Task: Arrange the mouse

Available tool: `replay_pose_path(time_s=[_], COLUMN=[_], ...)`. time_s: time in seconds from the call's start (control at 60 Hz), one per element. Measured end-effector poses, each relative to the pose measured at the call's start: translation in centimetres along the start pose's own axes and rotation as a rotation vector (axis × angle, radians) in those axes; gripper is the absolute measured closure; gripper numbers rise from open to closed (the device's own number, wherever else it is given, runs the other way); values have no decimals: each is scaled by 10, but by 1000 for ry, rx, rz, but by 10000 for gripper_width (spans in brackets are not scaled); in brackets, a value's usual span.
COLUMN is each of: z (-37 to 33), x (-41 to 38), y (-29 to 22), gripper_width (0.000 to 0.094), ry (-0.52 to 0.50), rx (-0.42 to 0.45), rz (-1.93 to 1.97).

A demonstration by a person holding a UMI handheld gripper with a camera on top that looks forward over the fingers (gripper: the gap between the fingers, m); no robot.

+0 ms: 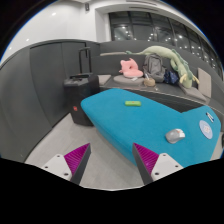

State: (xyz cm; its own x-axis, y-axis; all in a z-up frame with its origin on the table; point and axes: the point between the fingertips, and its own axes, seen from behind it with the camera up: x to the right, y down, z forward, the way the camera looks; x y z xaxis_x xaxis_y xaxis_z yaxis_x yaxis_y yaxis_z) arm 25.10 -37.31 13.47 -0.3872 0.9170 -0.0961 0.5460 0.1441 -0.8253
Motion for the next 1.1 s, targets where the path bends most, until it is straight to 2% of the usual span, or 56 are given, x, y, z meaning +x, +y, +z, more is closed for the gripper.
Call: replay_pose_path(time_s=[0.25, 0.383, 0.783, 1.1], z=[-5, -5, 41, 105], x=[110, 161, 248, 294], y=[13, 22, 35, 40], gripper_width=[77, 69, 69, 72], ry=[215, 292, 379, 407], rx=[28, 45, 79, 40], rz=[128, 154, 166, 201])
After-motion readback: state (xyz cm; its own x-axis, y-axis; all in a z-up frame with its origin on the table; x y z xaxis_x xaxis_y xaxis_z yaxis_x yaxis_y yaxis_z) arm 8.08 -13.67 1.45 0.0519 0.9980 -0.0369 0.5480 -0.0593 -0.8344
